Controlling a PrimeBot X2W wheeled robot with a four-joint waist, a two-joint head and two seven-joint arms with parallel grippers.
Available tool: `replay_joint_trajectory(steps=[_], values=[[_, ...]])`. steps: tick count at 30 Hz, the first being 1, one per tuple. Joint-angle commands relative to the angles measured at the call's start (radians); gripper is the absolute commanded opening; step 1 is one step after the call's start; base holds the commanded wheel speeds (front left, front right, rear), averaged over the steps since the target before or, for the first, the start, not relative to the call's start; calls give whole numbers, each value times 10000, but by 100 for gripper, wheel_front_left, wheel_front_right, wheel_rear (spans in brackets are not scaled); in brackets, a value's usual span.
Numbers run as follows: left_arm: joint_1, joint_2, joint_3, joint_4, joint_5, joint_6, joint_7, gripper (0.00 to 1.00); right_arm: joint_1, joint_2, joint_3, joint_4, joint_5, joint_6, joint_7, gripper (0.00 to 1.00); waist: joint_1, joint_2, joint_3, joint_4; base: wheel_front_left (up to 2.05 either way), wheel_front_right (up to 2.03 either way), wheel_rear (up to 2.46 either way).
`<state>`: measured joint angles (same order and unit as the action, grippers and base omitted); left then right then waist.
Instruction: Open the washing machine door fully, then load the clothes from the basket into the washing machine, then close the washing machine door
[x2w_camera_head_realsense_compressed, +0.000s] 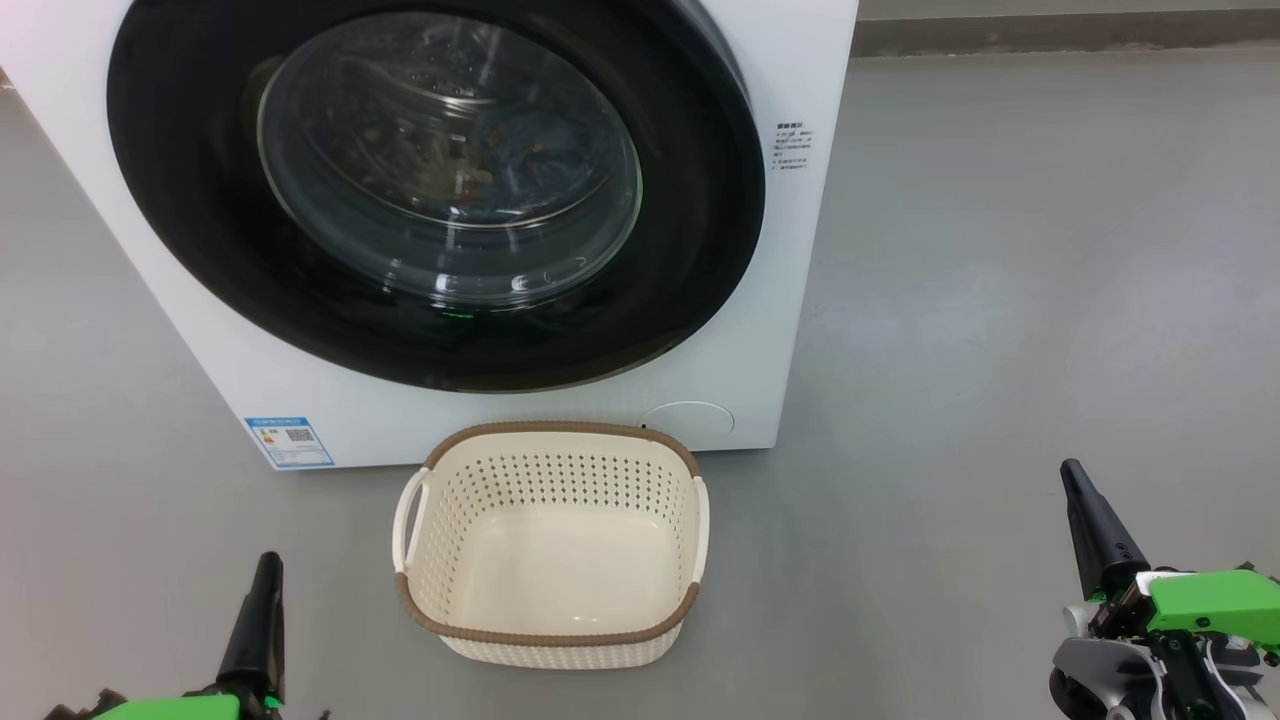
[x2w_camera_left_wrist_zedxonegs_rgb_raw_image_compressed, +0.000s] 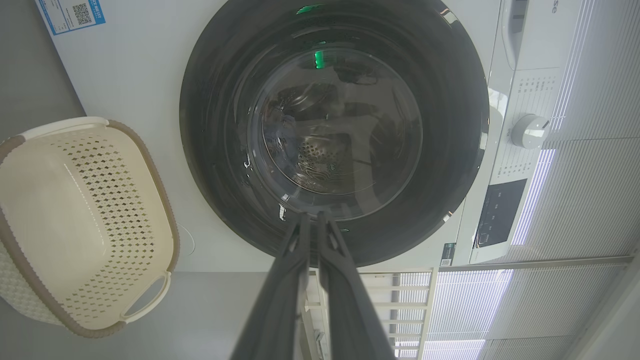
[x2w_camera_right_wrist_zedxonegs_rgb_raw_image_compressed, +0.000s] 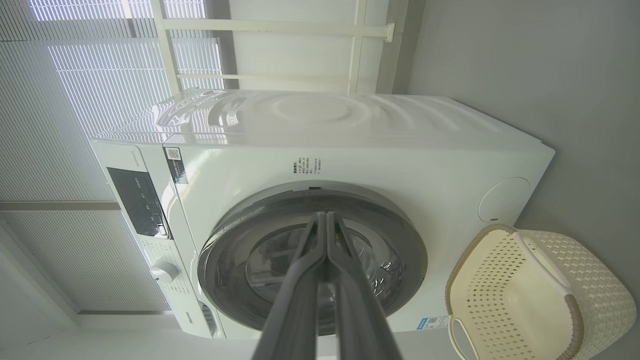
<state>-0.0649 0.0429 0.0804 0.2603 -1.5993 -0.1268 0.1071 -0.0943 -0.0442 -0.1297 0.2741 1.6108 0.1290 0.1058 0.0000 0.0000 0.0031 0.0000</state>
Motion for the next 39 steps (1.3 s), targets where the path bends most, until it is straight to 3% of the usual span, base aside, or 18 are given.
replay_joint_trajectory(steps=[1,39], values=[[-433,78,339,-149,-88,-38,66,0,-132,-96,199,-296,11,17,42,0,0,0,0,0,0,0,0],[-433,76,342,-150,-86,-38,68,0,-134,-80,177,-294,-8,17,61,0,0,0,0,0,0,0,0]])
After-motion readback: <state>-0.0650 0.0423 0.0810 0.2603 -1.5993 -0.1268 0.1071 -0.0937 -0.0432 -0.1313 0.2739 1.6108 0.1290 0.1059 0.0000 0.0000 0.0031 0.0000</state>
